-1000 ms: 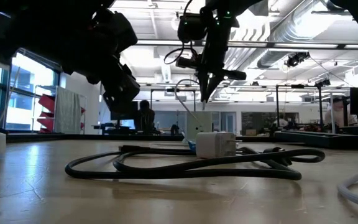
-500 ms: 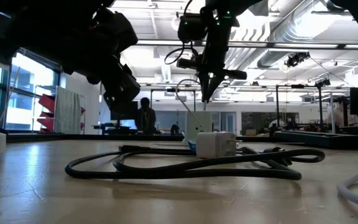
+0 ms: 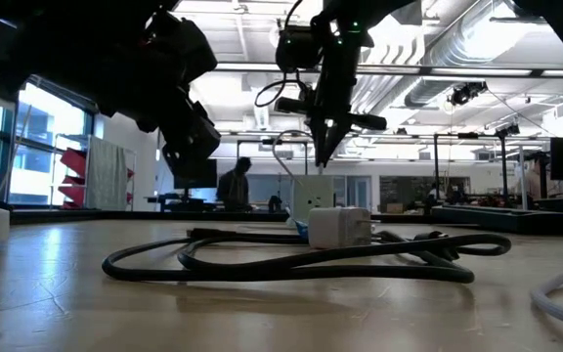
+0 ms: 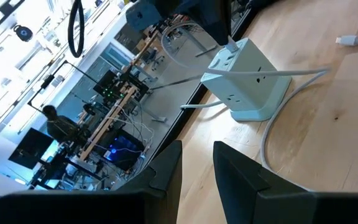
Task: Insert USB
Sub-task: Insert the top white charger cable into the green outlet extension, then insert the white charger adapter into the black outlet extension
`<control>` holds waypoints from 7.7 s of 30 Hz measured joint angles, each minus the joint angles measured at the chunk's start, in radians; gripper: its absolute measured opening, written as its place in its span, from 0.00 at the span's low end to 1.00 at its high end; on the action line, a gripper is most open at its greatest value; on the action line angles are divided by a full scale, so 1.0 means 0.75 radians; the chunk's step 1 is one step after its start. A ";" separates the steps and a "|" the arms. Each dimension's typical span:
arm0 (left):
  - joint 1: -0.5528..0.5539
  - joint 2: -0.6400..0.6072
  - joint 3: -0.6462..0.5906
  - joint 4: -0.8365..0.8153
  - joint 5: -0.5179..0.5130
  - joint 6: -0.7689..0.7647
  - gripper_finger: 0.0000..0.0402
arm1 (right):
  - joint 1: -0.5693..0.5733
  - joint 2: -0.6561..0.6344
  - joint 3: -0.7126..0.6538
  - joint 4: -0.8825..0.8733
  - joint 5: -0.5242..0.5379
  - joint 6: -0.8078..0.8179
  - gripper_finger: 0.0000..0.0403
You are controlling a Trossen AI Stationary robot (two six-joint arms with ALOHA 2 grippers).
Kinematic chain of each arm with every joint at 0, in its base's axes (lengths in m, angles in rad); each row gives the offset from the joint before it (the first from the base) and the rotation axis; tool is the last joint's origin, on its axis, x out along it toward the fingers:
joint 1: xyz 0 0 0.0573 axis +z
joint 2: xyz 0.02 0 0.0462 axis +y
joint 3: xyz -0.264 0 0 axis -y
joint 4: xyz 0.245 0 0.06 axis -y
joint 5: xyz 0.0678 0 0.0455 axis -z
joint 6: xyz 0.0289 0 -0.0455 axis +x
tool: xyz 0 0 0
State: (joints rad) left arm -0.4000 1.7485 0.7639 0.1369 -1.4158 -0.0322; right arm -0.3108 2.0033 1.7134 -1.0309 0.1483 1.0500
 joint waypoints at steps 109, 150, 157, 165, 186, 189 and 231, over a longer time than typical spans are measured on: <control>0.064 -0.064 0.067 0.635 1.077 -0.065 0.17 | 1.094 -0.971 -1.553 1.412 0.745 -0.501 0.29; 0.397 0.547 0.588 1.133 1.311 0.354 0.51 | 0.869 -0.910 -1.829 2.656 0.747 -1.202 0.29; 0.350 0.547 0.591 1.128 1.121 0.374 0.47 | 0.920 -0.911 -1.830 2.555 0.858 -1.195 0.29; 0.322 0.547 0.591 1.134 0.999 0.360 0.40 | 0.957 -0.911 -1.830 2.511 0.896 -1.152 0.29; 0.306 0.547 0.586 1.128 0.937 0.527 0.36 | 0.972 -0.911 -1.830 2.378 0.944 -0.966 0.29; 0.306 0.545 0.586 1.132 0.938 0.563 0.38 | 0.967 -0.911 -1.830 2.377 0.953 -0.942 0.29; 0.336 0.535 0.588 1.061 1.260 0.397 0.45 | 0.911 -0.922 -1.838 2.121 0.850 -0.961 0.29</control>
State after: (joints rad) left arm -0.1478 2.1498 1.2049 0.9323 -0.4707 0.2657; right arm 0.3721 1.3121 0.3351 0.5596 0.7856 0.3290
